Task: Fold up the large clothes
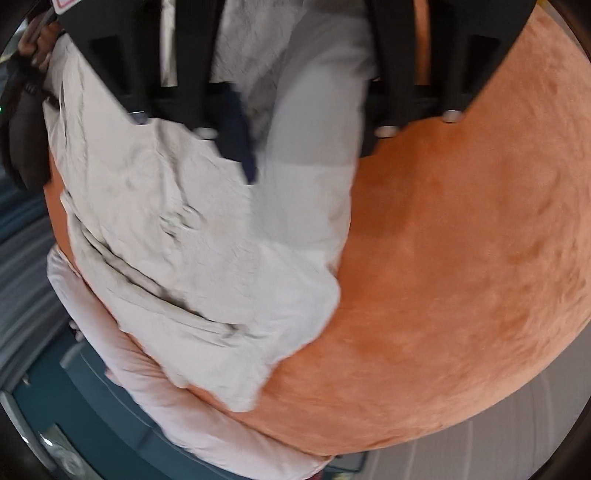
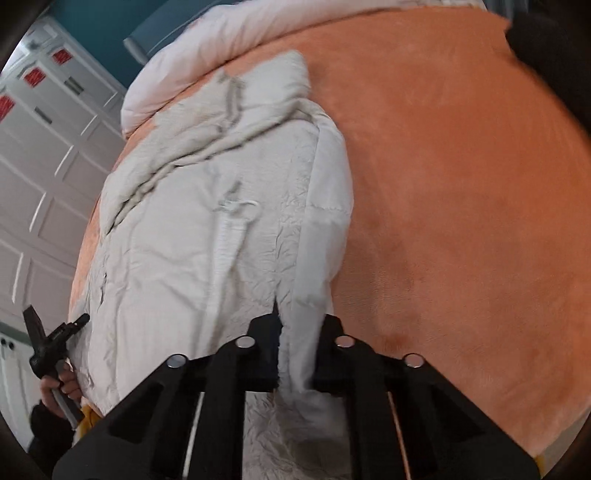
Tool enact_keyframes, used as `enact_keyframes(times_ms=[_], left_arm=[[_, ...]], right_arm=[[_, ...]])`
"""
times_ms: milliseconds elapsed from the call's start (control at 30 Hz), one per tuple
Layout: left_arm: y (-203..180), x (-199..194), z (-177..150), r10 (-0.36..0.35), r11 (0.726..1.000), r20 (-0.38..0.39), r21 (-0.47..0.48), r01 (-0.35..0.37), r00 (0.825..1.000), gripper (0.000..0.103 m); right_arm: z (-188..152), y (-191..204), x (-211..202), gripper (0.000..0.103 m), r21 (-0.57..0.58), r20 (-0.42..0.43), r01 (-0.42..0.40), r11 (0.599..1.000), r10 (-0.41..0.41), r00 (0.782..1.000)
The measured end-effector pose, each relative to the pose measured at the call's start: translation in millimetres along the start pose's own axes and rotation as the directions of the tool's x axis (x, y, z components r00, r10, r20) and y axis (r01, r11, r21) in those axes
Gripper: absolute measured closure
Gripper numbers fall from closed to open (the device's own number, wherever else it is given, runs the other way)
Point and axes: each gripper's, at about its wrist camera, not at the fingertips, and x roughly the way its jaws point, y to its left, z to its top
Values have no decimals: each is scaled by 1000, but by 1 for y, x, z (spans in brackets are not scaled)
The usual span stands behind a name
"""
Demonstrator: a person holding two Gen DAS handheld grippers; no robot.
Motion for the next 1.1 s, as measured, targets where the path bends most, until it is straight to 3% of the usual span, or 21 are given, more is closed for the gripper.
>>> enact_keyframes(times_ms=[100,267,333,367,433,500,600,633,767,833,867,967,1100], left_arm=[[-10,-29,-11,-21,997,9,73,21,1000,89],[-5,-79,-70,2,986,-65,166,9,998,89],[-2,-95,-97,35,980,-93,200,-15,995,85],[-1,-105,-111,70,976,-99,213,-48,993,78],[1,-123,-120,93,977,-74,201,-77,993,75],[-3,-149,-108,90,981,16,168,-92,996,67],[-19,-178,-64,32,986,200,151,-64,979,43],[-32,-175,-41,1,984,239,172,-44,971,42],[-80,-127,31,-44,973,296,231,-27,954,42],[-103,-96,59,-35,969,310,244,-44,950,42],[-116,-76,75,-64,966,307,257,-19,950,42],[-144,-18,110,-64,961,311,276,-26,948,42],[-147,55,141,-10,969,235,242,-48,972,42]], right_arm=[[-16,3,-28,96,-39,-7,6,999,-7,1000],[-85,-8,-63,95,-99,-135,53,994,-66,989],[-106,-15,-68,92,-105,-186,63,992,-82,979],[-118,-20,-72,86,-107,-212,74,992,-95,972],[-124,-24,-81,78,-109,-216,89,990,-111,970],[-112,-20,-98,76,-131,-166,122,984,-143,976],[-66,1,-126,63,-169,28,133,977,-130,991],[-51,9,-128,57,-179,71,112,978,-101,992],[27,84,-97,57,-307,194,2,952,60,979],[56,122,-67,57,-371,201,-41,928,123,972],[77,149,-42,57,-405,189,-74,911,163,968],[118,201,18,57,-450,151,-108,887,194,969],[166,248,93,57,-440,109,-123,890,189,976]])
